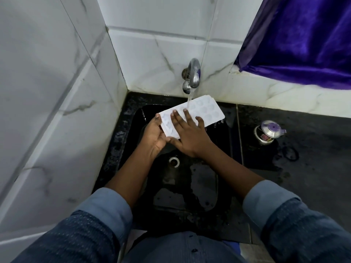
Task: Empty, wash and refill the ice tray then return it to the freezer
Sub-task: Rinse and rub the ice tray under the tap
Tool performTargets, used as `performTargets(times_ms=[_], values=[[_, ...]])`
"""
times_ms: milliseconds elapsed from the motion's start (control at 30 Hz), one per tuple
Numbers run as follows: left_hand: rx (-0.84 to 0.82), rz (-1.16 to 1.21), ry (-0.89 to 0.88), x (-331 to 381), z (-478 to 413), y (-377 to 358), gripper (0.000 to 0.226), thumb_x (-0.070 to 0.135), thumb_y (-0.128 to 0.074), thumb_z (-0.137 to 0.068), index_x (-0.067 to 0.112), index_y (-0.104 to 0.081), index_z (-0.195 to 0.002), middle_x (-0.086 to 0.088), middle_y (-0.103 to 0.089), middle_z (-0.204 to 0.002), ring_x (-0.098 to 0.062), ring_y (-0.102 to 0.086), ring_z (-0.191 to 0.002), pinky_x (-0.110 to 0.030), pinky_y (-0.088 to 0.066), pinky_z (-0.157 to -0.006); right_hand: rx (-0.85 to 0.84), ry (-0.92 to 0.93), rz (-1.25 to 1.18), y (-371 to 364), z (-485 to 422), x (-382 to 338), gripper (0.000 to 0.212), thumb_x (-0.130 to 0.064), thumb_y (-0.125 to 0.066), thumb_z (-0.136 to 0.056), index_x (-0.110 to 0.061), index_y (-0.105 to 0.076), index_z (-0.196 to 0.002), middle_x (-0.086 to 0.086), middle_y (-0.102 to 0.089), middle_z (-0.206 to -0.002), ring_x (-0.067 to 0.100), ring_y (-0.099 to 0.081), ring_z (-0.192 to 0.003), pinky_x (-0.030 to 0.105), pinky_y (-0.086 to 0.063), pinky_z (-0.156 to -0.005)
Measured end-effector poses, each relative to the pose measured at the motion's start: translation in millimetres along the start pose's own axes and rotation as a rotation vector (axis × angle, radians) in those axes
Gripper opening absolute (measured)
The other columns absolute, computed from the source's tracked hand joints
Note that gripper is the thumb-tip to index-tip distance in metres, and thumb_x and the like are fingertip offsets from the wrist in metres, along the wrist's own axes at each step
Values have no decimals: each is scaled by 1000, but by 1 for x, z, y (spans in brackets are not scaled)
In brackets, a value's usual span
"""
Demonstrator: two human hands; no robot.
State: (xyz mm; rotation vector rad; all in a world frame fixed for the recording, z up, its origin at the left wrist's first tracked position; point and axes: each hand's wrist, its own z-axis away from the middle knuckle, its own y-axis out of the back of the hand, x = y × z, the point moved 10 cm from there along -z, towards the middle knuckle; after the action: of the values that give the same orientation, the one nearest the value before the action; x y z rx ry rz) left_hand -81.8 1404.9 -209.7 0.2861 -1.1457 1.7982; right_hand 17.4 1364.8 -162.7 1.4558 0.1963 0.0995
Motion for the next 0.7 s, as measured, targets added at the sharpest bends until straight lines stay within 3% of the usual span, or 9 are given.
performTargets(times_ms=[33, 100, 267, 367, 467, 600, 700], values=[[1, 10, 3, 1, -1, 4, 45, 36, -39, -114, 2, -67, -122, -15, -80, -105, -27, -80, -92, -46, -62, -81, -7, 20, 7, -4, 10, -2, 92, -80, -12, -98, -21, -4, -169, -3, 3, -177, 27, 7, -163, 61, -11, -122], [30, 5, -18, 3, 2, 12, 45, 35, -41, -114, 1, -65, -129, -17, -79, -110, -29, -79, -96, -46, -65, -77, -22, 30, 5, -7, 20, 0, 94, -82, -10, -97, -22, -4, -169, -4, 2, -177, 27, 8, -163, 61, -11, -121], [-2, 44, -38, -2, 9, 10, 50, 33, -42, -113, -4, -55, -145, -25, -70, -131, -37, -73, -111, -53, -63, -90, -26, -64, -89, 9, -8, 16, 89, -79, -12, -98, -26, 0, -168, -8, 6, -176, 27, 6, -163, 63, -16, -117], [-5, 58, -86, 10, 7, 16, 49, 32, -42, -114, -4, -56, -143, -26, -68, -134, -37, -73, -112, -52, -64, -84, -10, -19, -65, 5, 6, 12, 90, -80, -14, -98, -25, 0, -169, -7, 5, -176, 23, 7, -163, 62, -17, -118], [12, 33, -107, 15, 7, 27, 43, 33, -42, -114, 0, -62, -133, -19, -75, -122, -32, -77, -103, -48, -65, -74, -3, -17, -44, -1, 16, 28, 89, -79, -15, -99, -25, -1, -169, -4, 4, -177, 20, 8, -163, 59, -11, -123], [19, 7, -116, 14, 12, 30, 41, 31, -41, -114, 1, -62, -133, -17, -75, -120, -28, -79, -97, -41, -65, -69, 9, -181, -64, 6, -4, 72, 101, -81, -2, -95, -11, -1, -168, 9, 5, -176, 24, 5, -163, 53, 11, -127], [17, 13, -105, 15, 14, 25, 39, 30, -40, -114, 2, -65, -125, -17, -76, -119, -28, -79, -96, -42, -65, -69, 11, -221, -133, 11, -14, 69, 113, -85, 1, -89, -1, -1, -166, 19, 2, -174, 31, 4, -163, 51, 12, -127]])
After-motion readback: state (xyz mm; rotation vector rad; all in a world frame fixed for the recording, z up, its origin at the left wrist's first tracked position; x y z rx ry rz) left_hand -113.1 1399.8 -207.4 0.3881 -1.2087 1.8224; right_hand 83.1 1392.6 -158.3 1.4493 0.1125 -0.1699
